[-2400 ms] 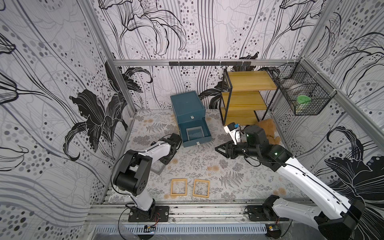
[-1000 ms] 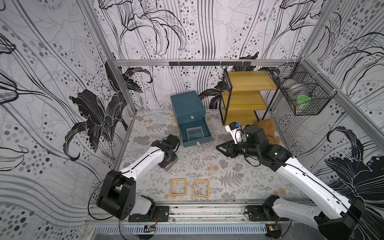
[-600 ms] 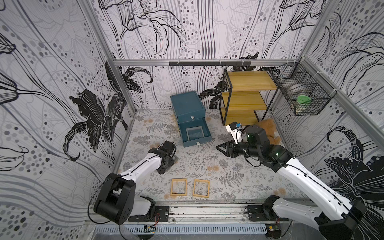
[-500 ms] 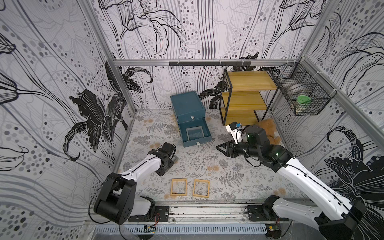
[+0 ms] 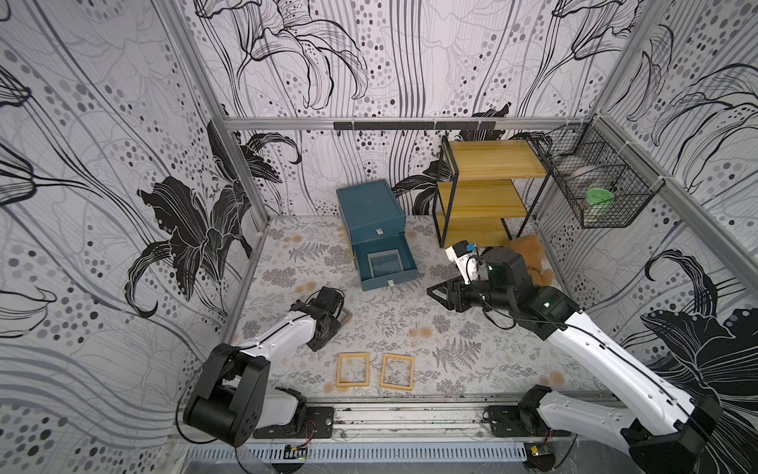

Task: Place the brooch boxes into the drawer by color
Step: Pick up the brooch box from the center of the board, then place the brooch box in the drawer.

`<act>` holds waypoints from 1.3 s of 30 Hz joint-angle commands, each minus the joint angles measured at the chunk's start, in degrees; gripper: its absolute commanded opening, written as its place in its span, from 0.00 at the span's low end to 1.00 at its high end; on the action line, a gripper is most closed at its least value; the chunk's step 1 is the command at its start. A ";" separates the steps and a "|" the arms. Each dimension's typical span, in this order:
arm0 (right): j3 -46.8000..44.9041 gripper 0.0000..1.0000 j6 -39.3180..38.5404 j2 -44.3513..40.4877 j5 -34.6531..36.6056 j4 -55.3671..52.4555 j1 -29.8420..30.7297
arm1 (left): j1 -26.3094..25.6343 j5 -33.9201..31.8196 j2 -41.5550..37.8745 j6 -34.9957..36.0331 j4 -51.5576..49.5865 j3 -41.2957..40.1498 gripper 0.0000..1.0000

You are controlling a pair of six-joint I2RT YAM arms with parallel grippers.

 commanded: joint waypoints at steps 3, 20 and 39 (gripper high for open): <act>-0.02 0.49 1.12 0.57 -0.40 -0.41 0.19 | 0.37 -1.62 -1.01 0.25 0.05 0.19 0.02; 1.41 0.49 0.72 0.60 4.79 -1.24 0.19 | -4.03 -4.00 4.37 14.84 -24.12 33.45 0.00; 2.34 0.48 2.35 -1.28 12.96 -1.95 0.19 | -13.72 -2.70 25.30 17.72 -35.71 69.90 0.00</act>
